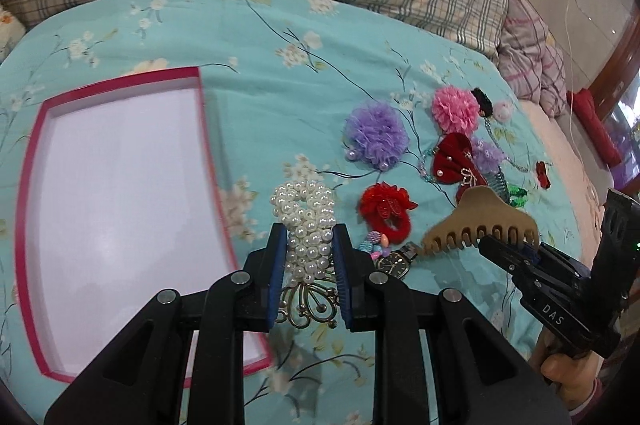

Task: Organize jewelry
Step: 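Grasp the pearl bracelet with the left gripper while the right grasps the tan claw clip, then carry the pearl bracelet and claw clip into the white tray and open both grippers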

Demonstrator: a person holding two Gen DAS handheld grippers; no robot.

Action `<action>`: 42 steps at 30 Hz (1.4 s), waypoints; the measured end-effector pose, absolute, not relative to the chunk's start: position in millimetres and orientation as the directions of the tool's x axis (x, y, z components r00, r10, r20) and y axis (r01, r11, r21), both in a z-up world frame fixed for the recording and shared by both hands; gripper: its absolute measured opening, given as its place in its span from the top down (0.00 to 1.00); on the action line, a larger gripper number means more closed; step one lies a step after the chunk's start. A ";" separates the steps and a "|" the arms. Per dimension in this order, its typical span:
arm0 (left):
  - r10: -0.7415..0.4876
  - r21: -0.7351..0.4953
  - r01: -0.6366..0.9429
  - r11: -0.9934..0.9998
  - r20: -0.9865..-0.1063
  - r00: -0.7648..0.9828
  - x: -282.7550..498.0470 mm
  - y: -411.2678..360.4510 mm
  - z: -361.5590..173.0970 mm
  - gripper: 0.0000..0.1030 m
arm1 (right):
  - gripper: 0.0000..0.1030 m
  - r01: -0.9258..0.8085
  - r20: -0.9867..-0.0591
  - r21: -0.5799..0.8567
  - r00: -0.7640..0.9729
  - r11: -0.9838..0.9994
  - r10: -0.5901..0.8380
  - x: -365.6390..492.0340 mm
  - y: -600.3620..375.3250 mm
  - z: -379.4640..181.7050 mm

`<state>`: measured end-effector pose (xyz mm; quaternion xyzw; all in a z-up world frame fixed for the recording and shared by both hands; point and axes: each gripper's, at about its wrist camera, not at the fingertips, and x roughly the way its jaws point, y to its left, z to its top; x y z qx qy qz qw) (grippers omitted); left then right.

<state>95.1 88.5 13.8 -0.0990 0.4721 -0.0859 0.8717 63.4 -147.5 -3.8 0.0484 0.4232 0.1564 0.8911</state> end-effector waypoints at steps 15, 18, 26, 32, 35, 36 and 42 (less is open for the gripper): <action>-0.220 -0.273 -0.011 0.962 -0.796 0.564 75.0 127.5 16.8 0.80 | 0.62 -0.229 -0.782 0.256 0.522 0.939 0.340 78.0 -120.0 -21.1; -0.219 -0.274 -0.014 0.962 -0.796 0.564 73.1 130.5 16.1 0.80 | 0.35 -0.227 -0.788 0.207 0.539 0.952 0.300 77.0 -112.2 -28.4; -0.218 -0.285 -0.036 0.958 -0.802 0.556 70.2 142.1 10.6 0.80 | 0.56 -0.216 -0.822 0.216 0.486 0.952 0.296 89.1 -108.9 -54.0; -0.211 -0.286 -0.048 0.957 -0.800 0.561 66.3 151.7 10.5 0.80 | 0.57 -0.257 -0.789 0.221 0.520 0.941 0.328 80.0 -101.4 -39.0; -0.201 -0.281 -0.057 0.958 -0.799 0.567 62.4 158.7 11.3 0.80 | 0.57 -0.280 -0.771 0.228 0.533 0.933 0.348 77.1 -92.1 -26.5; -0.200 -0.284 -0.061 0.957 -0.797 0.569 60.6 162.3 11.6 0.80 | 0.57 -0.294 -0.766 0.229 0.534 0.928 0.358 76.2 -86.9 -21.2; -0.170 -0.276 -0.099 0.956 -0.799 0.577 49.7 185.4 11.6 0.80 | 0.57 -0.380 -0.739 0.248 0.521 0.891 0.427 72.0 -46.0 -2.9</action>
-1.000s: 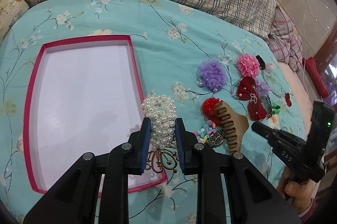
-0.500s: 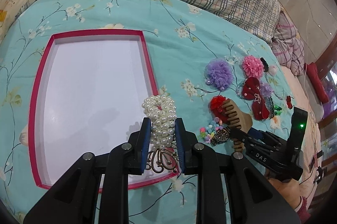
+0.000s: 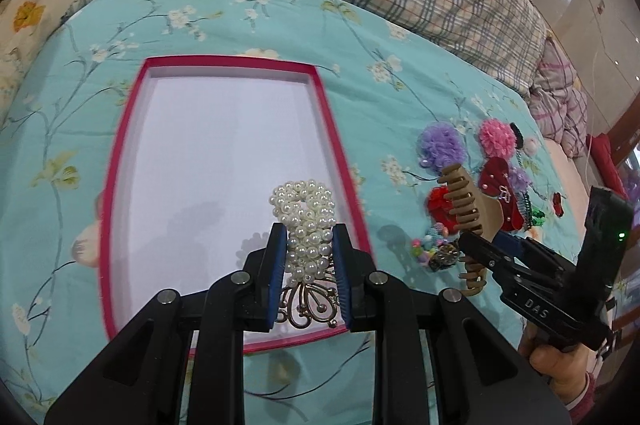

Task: Organize jewelry
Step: 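Carry the pearl bracelet and claw clip into the white tray and open both grippers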

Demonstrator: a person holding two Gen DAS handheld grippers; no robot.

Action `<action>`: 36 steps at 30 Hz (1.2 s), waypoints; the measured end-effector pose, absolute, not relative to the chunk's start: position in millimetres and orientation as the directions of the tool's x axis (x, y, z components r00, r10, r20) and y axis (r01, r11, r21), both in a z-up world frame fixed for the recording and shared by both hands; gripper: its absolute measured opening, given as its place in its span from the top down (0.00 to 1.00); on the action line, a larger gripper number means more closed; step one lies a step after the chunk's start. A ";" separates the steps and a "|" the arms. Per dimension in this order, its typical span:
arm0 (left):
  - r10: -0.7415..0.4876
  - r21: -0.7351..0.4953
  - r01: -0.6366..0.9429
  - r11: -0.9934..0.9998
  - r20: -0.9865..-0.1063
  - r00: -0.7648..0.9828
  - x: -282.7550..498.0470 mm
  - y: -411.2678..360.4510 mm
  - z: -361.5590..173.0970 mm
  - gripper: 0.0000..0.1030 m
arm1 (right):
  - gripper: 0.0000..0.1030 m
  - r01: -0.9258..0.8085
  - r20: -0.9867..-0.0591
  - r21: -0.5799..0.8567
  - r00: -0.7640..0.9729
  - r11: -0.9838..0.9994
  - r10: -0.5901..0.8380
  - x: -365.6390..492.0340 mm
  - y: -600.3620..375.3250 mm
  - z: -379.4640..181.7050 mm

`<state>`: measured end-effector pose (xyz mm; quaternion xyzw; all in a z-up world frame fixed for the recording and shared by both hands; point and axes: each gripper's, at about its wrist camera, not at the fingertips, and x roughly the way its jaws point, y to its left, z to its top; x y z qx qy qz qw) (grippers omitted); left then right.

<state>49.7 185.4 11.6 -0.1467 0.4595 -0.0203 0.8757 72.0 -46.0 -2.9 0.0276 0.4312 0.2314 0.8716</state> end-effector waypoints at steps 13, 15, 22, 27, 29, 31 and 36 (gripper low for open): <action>-0.100 -0.248 -0.189 0.950 -0.817 0.568 34.1 238.5 -4.7 0.80 | 0.57 -0.563 -0.734 0.265 0.409 0.783 0.542 65.9 68.8 -4.0; -0.092 -0.243 -0.200 0.949 -0.823 0.561 34.8 244.4 -10.8 0.80 | 0.56 -0.570 -0.741 0.268 0.393 0.777 0.545 67.9 78.1 -8.2; -0.082 -0.228 -0.218 0.949 -0.846 0.527 39.1 251.8 -34.0 0.80 | 0.56 -0.581 -0.780 0.257 0.347 0.772 0.521 76.0 98.1 -27.3; -0.063 -0.202 -0.226 0.953 -0.862 0.502 40.5 250.3 -44.2 0.80 | 0.56 -0.593 -0.800 0.240 0.328 0.768 0.503 76.6 105.3 -38.8; -0.071 -0.209 -0.230 0.950 -0.865 0.496 41.5 251.7 -45.7 0.80 | 0.56 -0.605 -0.800 0.219 0.338 0.766 0.495 75.4 108.0 -40.3; -0.070 -0.208 -0.236 0.949 -0.872 0.485 42.7 252.7 -47.6 0.80 | 0.56 -0.610 -0.801 0.207 0.343 0.764 0.491 75.7 110.1 -41.0; -0.070 -0.199 -0.237 0.951 -0.883 0.463 45.4 249.6 -50.4 0.79 | 0.55 -0.622 -0.807 0.198 0.336 0.758 0.486 76.8 110.9 -42.0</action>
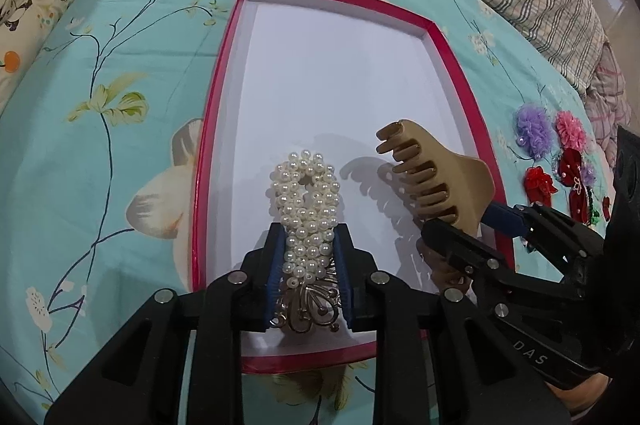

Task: Organize jewelry
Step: 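Carry the pearl bracelet and claw clip into the white tray and open both grippers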

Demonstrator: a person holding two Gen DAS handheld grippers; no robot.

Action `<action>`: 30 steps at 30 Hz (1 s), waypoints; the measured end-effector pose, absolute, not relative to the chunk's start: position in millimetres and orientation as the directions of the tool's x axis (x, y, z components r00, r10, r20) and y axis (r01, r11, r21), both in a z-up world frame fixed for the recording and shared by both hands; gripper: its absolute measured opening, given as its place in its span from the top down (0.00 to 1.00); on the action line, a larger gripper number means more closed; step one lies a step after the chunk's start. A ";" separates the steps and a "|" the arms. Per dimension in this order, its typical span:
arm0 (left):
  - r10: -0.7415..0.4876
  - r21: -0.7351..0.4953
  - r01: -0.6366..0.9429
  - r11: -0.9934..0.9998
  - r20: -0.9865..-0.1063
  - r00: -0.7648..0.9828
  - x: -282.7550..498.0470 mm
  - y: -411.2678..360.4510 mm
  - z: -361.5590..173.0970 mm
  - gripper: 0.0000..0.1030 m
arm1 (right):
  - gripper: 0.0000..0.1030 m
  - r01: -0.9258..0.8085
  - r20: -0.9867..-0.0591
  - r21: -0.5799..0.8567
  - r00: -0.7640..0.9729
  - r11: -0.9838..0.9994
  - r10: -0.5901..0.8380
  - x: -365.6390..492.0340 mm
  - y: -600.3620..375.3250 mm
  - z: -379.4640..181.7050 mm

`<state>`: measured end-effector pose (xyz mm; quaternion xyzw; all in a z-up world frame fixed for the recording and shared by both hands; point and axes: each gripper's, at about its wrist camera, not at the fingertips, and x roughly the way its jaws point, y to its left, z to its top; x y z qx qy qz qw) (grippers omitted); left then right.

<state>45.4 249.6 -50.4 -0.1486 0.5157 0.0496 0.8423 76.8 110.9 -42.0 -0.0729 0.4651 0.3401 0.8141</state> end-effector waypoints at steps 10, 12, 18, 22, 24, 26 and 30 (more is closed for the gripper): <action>-0.074 -0.213 -0.259 0.942 -0.885 0.459 35.7 254.1 -50.0 0.73 | 0.53 -0.613 -0.807 0.220 0.322 0.759 0.494 78.7 109.2 -43.6; -0.077 -0.218 -0.261 0.940 -0.884 0.460 33.0 255.5 -49.5 0.73 | 0.52 -0.610 -0.808 0.222 0.322 0.761 0.493 78.8 109.1 -43.5; -0.077 -0.222 -0.266 0.938 -0.882 0.466 28.8 255.2 -46.2 0.68 | 0.45 -0.609 -0.804 0.240 0.311 0.756 0.506 77.7 107.6 -41.6; -0.076 -0.223 -0.266 0.938 -0.880 0.469 27.5 255.4 -42.7 0.68 | 0.45 -0.607 -0.802 0.241 0.315 0.758 0.507 75.3 106.4 -40.1; -0.076 -0.223 -0.267 0.938 -0.880 0.469 26.6 255.7 -41.2 0.68 | 0.45 -0.606 -0.800 0.241 0.319 0.758 0.509 74.4 104.3 -38.5; -0.077 -0.224 -0.265 0.938 -0.879 0.471 26.5 255.0 -39.6 0.68 | 0.45 -0.604 -0.795 0.242 0.325 0.759 0.512 73.4 101.3 -35.1; -0.072 -0.219 -0.261 0.940 -0.877 0.476 25.5 252.7 -36.3 0.64 | 0.45 -0.597 -0.784 0.248 0.338 0.763 0.520 71.5 92.9 -27.5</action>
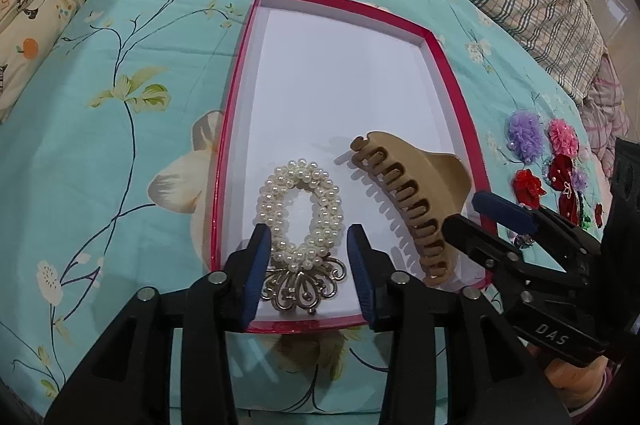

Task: Organize jewelry
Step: 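Carry the pearl bracelet and claw clip into the white tray and open both grippers, then move both open grippers back from the tray to the jewelry pile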

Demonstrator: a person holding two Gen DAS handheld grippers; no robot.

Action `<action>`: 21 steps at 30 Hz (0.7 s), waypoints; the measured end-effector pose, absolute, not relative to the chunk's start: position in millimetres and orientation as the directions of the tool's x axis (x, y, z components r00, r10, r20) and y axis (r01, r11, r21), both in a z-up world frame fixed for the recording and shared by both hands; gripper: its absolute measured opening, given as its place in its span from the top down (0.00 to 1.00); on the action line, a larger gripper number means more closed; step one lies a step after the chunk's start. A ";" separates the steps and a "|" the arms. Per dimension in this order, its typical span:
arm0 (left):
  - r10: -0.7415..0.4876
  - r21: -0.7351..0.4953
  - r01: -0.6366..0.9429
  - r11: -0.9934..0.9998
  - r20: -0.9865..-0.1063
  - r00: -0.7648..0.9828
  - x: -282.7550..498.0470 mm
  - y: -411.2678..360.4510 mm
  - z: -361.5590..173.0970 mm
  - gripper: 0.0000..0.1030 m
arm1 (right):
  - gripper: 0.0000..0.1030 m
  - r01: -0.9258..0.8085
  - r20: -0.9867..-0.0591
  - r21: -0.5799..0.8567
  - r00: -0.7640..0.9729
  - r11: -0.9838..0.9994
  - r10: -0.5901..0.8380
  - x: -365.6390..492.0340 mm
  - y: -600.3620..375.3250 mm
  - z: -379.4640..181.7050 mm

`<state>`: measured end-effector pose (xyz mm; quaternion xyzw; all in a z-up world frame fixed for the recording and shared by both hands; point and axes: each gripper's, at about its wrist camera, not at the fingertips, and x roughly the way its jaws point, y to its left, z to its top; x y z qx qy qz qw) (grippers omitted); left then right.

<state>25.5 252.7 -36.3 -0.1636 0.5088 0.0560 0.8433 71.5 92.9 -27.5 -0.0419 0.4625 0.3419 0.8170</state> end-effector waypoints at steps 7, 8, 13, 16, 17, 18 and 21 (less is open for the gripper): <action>-0.078 -0.221 -0.243 0.945 -0.869 0.488 26.6 242.3 -27.6 0.64 | 0.45 -0.570 -0.762 0.272 0.364 0.775 0.535 67.3 68.5 -14.9; -0.079 -0.221 -0.239 0.945 -0.868 0.490 27.1 240.2 -25.8 0.64 | 0.45 -0.562 -0.757 0.280 0.370 0.779 0.539 67.0 63.0 -13.2; -0.095 -0.224 -0.206 0.953 -0.861 0.501 32.0 224.0 -17.9 0.64 | 0.45 -0.505 -0.740 0.293 0.417 0.812 0.527 66.5 25.5 -5.2; -0.114 -0.232 -0.179 0.956 -0.857 0.503 37.4 210.8 -14.8 0.64 | 0.45 -0.466 -0.739 0.285 0.449 0.838 0.502 66.3 -1.8 -2.4; -0.121 -0.234 -0.169 0.957 -0.856 0.503 39.7 206.1 -14.1 0.64 | 0.45 -0.451 -0.741 0.281 0.459 0.847 0.490 66.2 -12.5 -1.9; -0.127 -0.236 -0.159 0.959 -0.856 0.502 42.2 201.1 -13.5 0.64 | 0.45 -0.437 -0.743 0.278 0.467 0.855 0.480 66.4 -20.3 -1.5; -0.145 -0.239 -0.128 0.963 -0.854 0.499 48.0 184.9 -12.0 0.63 | 0.45 -0.384 -0.750 0.265 0.494 0.884 0.439 66.5 -50.8 -2.2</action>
